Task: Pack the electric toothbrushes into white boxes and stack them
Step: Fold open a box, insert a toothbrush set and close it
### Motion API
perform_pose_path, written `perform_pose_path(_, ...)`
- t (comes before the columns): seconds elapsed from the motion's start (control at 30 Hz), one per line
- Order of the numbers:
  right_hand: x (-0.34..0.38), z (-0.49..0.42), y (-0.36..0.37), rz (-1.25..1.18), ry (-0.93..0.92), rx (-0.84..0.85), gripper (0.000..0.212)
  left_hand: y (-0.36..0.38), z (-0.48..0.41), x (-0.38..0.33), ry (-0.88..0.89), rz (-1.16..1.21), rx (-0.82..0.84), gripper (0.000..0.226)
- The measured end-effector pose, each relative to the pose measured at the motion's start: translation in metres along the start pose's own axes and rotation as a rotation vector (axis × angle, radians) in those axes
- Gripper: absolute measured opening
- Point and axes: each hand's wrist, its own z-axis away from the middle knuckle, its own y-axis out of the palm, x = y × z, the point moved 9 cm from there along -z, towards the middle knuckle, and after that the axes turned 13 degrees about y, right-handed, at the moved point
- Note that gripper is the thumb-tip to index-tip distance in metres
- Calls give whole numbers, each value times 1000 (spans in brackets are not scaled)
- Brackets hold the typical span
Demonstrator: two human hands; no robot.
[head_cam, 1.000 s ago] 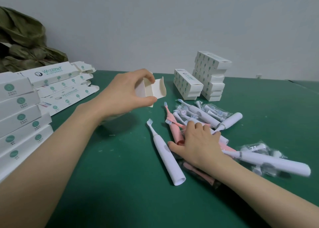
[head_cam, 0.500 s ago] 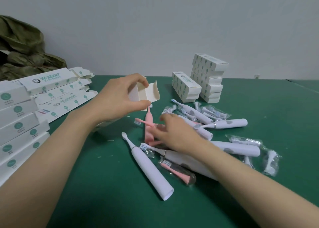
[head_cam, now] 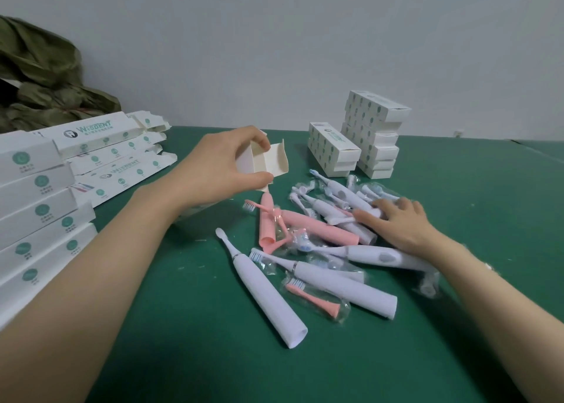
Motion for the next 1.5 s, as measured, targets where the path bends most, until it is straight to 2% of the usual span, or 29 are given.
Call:
perform_pose_path(0.1, 33, 3, 19, -24, -21, -29, 89, -2, 1, 4, -15, -9, -4, 31)
perform_pose_path(0.23, 78, 17, 30, -84, -76, -70, 86, -3, 1, 1, -9, 68, -19, 30)
perform_pose_path(0.33, 93, 23, 33, -63, -73, -15, 86, -5, 1, 3, -2, 38, -22, 30)
perform_pose_path(0.43, 75, 11, -2, -226, 7, -94, 85, -5, 0, 8, -15, -8, -8, 31)
perform_pose_path(0.53, 23, -21, -49, -427, 71, -261, 60, -4, -2, 8, -6, 9, -14, 31)
perform_pose_path(0.63, -13, -50, -37, -293, 128, -146, 56, 0, -3, 6, -6, 16, 3, 31)
perform_pose_path(0.73, -9, -52, -9, -186, 135, -83, 55, 3, 0, 6, -12, 12, 13, 31)
perform_pose_path(0.83, 21, -44, -3, -242, 29, -104, 47, -4, 1, 7, -20, 30, -24, 30)
perform_pose_path(0.97, 73, -13, 5, -285, -178, -14, 36, -8, 3, 9, -35, -40, -12, 31)
perform_pose_path(1.07, 72, 5, -15, -347, -208, -135, 24, -8, 2, 6, -41, -59, 2, 32)
perform_pose_path(1.13, 42, 14, -44, -366, -74, -307, 33, -9, 1, 3, -36, -85, -1, 32)
perform_pose_path(1.2, -6, 21, -60, -270, 150, -412, 38, -10, 0, -2, -26, -82, -1, 31)
perform_pose_path(1.27, -54, 29, -51, -114, 347, -328, 44, -11, 1, -5, -18, -70, 4, 31)
perform_pose_path(1.33, -87, 44, -27, -40, 442, -218, 49, -12, 1, -7, -19, -59, 12, 31)
perform_pose_path(1.4, -89, 49, -16, -130, 364, -244, 47, -15, 1, -9, -15, -54, 3, 30)
perform_pose_path(1.5, -49, 43, -12, -389, 128, -253, 36, -13, 1, -11, -10, -53, 12, 30)
